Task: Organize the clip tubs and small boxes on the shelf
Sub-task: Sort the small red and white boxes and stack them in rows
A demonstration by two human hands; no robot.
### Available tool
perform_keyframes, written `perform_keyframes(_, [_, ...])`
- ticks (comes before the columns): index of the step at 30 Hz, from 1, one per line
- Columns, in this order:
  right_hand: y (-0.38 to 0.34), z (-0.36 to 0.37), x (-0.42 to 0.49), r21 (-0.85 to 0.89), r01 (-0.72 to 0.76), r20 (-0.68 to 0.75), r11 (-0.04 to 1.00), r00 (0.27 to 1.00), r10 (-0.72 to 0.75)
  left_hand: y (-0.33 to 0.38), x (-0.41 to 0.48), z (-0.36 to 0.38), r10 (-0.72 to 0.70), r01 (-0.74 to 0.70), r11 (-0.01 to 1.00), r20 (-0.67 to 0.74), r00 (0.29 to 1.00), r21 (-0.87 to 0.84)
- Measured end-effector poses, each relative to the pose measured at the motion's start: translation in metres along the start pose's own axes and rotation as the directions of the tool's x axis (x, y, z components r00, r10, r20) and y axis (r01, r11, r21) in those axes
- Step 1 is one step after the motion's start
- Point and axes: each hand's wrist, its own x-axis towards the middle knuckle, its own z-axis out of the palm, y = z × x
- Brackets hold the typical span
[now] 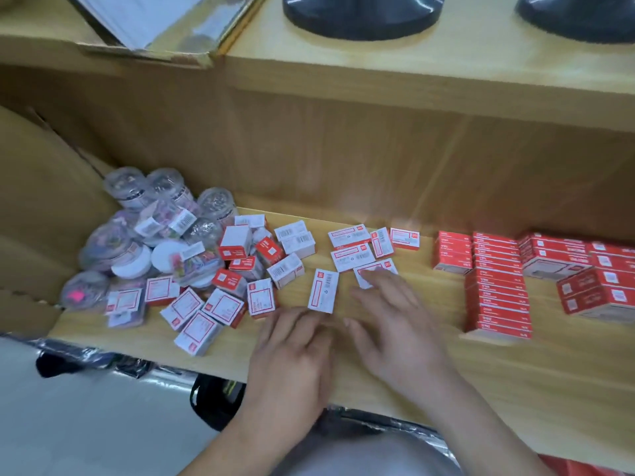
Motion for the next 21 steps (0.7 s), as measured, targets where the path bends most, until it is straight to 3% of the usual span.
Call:
perform_keyframes(4, [0.008,0.028,0.016,-0.179,0.046,0.154,0.983,0.988,-0.018,-0.018,-0.005,0.006,0.004,-0.004,0.993,-0.002,1.000,0.118])
perform_keyframes(8, [0.017,0.027,0.008,-0.232,0.055,0.165,0.971,0.986,-0.016,-0.015,0.023,0.010,0.029,-0.028,0.999,-0.026,0.999,0.045])
perform_keyframes(12, [0.017,0.012,0.004,-0.104,0.054,0.163,0.993,0.986,-0.036,-0.010,0.049,0.017,0.023,-0.042,0.992,0.154,0.988,0.117])
perform_keyframes(16, [0.030,-0.006,0.019,0.068,0.014,-0.026,0.998,1.000,-0.012,-0.010,0.061,0.018,0.081,-0.084,0.996,0.192,0.978,0.008])
perform_keyframes(19, [0.045,-0.004,0.036,-0.001,-0.065,0.054,0.998,0.996,0.065,-0.016,0.094,0.020,0.103,-0.092,0.994,0.243,0.965,-0.055])
perform_keyframes(21, [0.055,0.003,0.044,-0.070,-0.071,0.154,0.995,0.985,0.081,-0.016,0.120,0.024,0.094,-0.079,0.995,0.358,0.929,-0.055])
